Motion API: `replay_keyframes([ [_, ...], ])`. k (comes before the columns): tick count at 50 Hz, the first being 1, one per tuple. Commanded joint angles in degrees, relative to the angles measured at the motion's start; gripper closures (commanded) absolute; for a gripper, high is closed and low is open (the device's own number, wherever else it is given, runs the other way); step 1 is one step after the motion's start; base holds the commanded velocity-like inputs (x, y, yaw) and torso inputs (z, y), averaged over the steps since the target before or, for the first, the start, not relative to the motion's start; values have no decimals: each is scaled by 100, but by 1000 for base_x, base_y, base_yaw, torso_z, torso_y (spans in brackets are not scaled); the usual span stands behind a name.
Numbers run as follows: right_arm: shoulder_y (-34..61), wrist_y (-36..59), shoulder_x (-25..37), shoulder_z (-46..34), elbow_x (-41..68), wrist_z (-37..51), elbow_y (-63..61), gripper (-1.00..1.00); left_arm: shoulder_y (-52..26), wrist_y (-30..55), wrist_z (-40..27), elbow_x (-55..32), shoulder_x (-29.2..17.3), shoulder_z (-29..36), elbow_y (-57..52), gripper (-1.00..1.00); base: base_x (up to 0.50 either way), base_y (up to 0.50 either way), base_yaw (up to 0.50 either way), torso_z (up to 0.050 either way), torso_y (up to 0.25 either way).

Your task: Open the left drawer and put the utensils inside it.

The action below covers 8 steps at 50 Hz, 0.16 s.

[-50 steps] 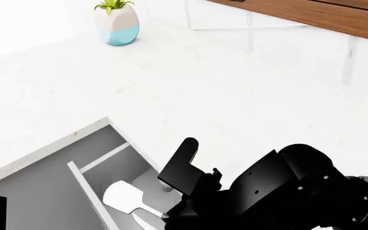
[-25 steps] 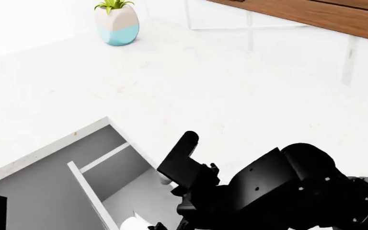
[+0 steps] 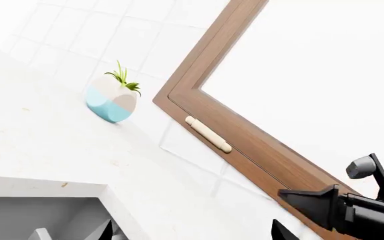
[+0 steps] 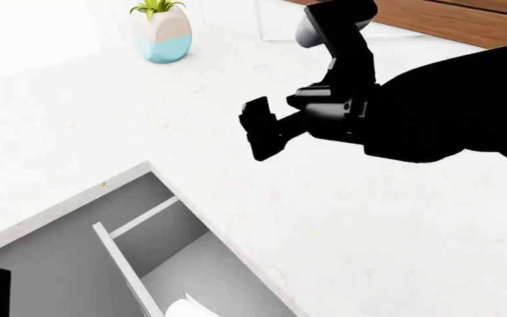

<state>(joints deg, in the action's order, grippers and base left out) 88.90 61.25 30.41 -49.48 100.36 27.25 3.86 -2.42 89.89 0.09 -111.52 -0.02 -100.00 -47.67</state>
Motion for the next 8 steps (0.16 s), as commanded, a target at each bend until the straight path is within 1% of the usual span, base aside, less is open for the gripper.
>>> replay_keyframes([
  [1,200,-119,46,61,-174,-163,350,-100,-33,-3,-71,-35,0,27,-23,-100,0,0,0,0,0],
  [8,145,-179,63,45,-258,-251,370,-100,-55,-2,-130,-54,0,78,-61,-100,0,0,0,0,0],
])
